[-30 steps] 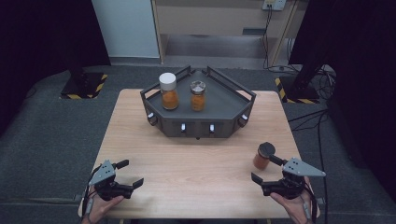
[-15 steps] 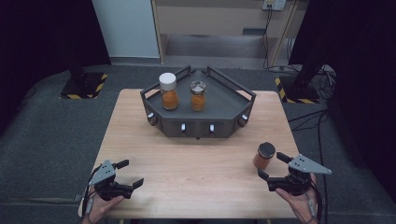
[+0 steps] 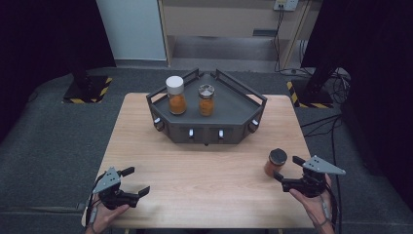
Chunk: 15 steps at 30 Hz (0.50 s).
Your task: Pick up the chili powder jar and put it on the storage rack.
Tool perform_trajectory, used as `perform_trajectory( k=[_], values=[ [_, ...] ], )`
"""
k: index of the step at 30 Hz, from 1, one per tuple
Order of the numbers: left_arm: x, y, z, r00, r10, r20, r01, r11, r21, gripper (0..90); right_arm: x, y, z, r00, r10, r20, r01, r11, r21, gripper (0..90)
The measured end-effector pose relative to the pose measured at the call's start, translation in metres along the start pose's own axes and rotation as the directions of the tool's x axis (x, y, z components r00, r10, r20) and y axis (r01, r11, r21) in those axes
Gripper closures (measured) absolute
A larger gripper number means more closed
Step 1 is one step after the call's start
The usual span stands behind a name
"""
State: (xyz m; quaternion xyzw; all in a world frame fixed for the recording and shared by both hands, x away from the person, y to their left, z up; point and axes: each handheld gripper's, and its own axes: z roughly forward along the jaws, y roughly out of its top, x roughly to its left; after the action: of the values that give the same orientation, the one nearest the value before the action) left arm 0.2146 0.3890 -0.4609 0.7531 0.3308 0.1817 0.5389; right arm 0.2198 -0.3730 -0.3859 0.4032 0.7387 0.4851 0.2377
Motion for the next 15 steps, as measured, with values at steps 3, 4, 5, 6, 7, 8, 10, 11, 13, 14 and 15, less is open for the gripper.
perform_trajectory(
  k=[3, 4, 5, 6, 7, 8, 10, 11, 13, 14, 15],
  values=[
    [0.000, 0.000, 0.000, 1.0000, 0.000, 0.000, 0.000, 1.0000, 0.000, 1.7, -0.003, 0.000, 0.003, 1.0000, 0.006, 0.001, -0.006, 1.000, 0.001, 5.5],
    [0.000, 0.000, 0.000, 1.0000, 0.000, 0.000, 0.000, 1.0000, 0.000, 1.7, -0.003, 0.000, 0.005, 1.0000, 0.003, 0.005, -0.003, 1.000, 0.005, 5.6],
    [0.000, 0.000, 0.000, 1.0000, 0.000, -0.001, 0.000, 1.0000, 0.000, 1.7, -0.003, 0.000, 0.007, 1.0000, 0.003, 0.007, -0.003, 1.000, 0.010, 5.6],
    [0.000, 0.000, 0.000, 1.0000, 0.000, -0.001, 0.000, 1.0000, 0.000, 1.7, -0.005, 0.000, 0.009, 1.0000, 0.006, 0.006, -0.006, 1.000, 0.014, 5.7],
    [0.000, 0.000, 0.000, 1.0000, 0.000, -0.001, 0.000, 1.0000, 0.000, 1.7, -0.005, 0.000, 0.010, 0.9999, 0.006, 0.009, -0.006, 1.000, 0.017, 5.8],
    [0.000, 0.000, 0.000, 1.0000, 0.000, 0.000, 0.000, 1.0000, 0.000, 1.7, -0.006, 0.000, 0.012, 0.9999, 0.009, 0.012, -0.009, 1.000, 0.019, 5.9],
    [0.000, 0.000, 0.000, 1.0000, 0.000, 0.000, 0.000, 1.0000, 0.001, 1.7, -0.008, 0.000, 0.014, 0.9998, 0.013, 0.014, -0.013, 1.000, 0.020, 6.3],
    [0.000, 0.000, 0.000, 1.0000, 0.000, -0.001, 0.000, 1.0000, 0.001, 1.7, -0.008, 0.001, 0.016, 0.9997, 0.014, 0.020, -0.014, 1.000, 0.021, 6.4],
    [0.000, 0.000, 0.000, 1.0000, 0.000, -0.001, 0.000, 1.0000, 0.001, 1.7, -0.009, 0.001, 0.019, 0.9997, 0.015, 0.022, -0.015, 1.000, 0.023, 6.7],
    [0.000, 0.000, 0.000, 1.0000, 0.000, -0.001, 0.000, 1.0000, 0.001, 1.7, -0.010, 0.002, 0.021, 0.9996, 0.013, 0.024, -0.014, 1.000, 0.026, 6.7],
    [0.000, 0.000, 0.000, 1.0000, 0.000, -0.001, 0.000, 1.0000, 0.001, 1.7, -0.011, 0.003, 0.023, 0.9996, 0.014, 0.026, -0.015, 0.999, 0.031, 6.8]
  ],
)
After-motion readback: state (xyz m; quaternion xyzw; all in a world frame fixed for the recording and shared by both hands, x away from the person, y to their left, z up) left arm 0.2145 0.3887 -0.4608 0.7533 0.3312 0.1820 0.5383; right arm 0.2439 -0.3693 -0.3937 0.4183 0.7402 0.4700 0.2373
